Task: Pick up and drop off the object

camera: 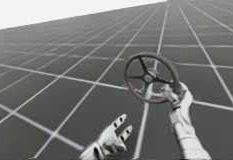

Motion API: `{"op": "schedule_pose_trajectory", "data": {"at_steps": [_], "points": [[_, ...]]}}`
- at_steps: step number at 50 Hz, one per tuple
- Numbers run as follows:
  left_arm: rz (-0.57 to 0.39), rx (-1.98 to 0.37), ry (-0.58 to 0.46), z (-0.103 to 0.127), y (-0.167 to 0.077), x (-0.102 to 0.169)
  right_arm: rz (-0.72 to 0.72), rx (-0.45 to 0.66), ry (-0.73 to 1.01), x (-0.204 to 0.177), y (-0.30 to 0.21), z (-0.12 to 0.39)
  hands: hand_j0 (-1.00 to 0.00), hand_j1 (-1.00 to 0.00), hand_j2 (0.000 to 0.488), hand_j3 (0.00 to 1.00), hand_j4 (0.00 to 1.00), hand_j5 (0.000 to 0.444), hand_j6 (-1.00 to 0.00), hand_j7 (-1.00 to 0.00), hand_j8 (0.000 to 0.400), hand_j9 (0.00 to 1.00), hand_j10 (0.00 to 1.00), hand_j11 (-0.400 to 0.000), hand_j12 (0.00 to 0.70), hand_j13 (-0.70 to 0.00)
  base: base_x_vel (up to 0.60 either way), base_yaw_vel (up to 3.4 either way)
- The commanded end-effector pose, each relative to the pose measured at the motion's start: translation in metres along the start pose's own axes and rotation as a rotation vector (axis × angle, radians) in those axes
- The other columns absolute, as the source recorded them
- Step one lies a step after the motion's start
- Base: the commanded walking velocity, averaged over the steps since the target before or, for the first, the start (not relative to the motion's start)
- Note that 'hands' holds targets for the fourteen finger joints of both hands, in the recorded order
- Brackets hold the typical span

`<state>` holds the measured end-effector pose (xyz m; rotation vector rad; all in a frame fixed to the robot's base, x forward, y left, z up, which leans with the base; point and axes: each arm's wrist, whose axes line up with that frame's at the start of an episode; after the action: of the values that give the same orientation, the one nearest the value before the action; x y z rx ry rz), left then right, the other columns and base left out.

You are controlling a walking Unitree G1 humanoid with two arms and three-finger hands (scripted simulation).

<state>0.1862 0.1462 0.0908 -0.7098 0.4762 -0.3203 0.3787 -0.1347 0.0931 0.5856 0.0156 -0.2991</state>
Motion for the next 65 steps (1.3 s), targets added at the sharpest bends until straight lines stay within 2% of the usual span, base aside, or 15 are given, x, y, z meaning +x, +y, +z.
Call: {"op": "schedule_pose_trajectory", "data": {"at_steps": [1,65], "points": [[-0.007,-0.009,-0.005,-0.0005,0.0014,-0.0008,0.018,0.003,-0.028,0.0005,0.0069,0.0067,0.0,0.0,0.0,1.0,1.0,0.0,0.0,0.0,0.0,1.0,1.0,-0.4,0.0,-0.7,0.52,-0.15],[-0.007,-0.009,-0.005,-0.0005,0.0014,-0.0008,0.018,0.003,-0.028,0.0005,0.0069,0.0067,0.0,0.0,0.0,1.0,1.0,0.0,0.0,0.0,0.0,1.0,1.0,-0.4,0.0,-0.7,0.53,-0.13]]}}
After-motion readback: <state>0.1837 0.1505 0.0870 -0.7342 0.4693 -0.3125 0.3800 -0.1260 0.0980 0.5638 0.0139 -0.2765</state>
